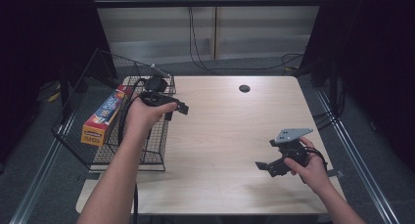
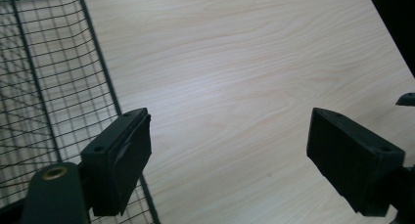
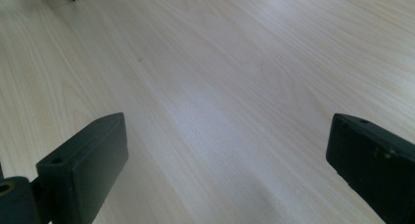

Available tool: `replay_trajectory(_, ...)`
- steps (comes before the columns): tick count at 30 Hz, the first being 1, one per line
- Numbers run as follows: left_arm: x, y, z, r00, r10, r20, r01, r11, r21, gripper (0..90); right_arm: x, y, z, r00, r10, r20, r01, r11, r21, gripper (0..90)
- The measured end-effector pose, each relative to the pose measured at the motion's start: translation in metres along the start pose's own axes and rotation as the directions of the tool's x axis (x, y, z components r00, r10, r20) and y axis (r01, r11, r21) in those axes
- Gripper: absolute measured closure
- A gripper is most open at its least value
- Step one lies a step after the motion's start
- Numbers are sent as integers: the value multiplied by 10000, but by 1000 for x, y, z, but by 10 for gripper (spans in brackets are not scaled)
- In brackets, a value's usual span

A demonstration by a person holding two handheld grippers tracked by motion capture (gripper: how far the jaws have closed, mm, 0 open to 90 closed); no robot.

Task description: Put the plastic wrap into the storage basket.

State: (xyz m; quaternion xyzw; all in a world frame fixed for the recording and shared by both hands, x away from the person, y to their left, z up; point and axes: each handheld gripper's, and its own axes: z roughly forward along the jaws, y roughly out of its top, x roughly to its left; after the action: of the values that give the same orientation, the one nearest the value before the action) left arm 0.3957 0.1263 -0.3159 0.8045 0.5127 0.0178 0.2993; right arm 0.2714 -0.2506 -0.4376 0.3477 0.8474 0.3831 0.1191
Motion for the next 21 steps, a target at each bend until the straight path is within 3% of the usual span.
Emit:
replay_trajectory(12,-18,-10,21,9963,713,470,-721,9973,150,165,0,0,0,10000,-30,20,30,10000,3,18)
replay_trajectory(21,-21,-15,30,9930,952,706,-965,9952,152,149,-1,-1,0,10000,24,84,-24,10000,-17,18)
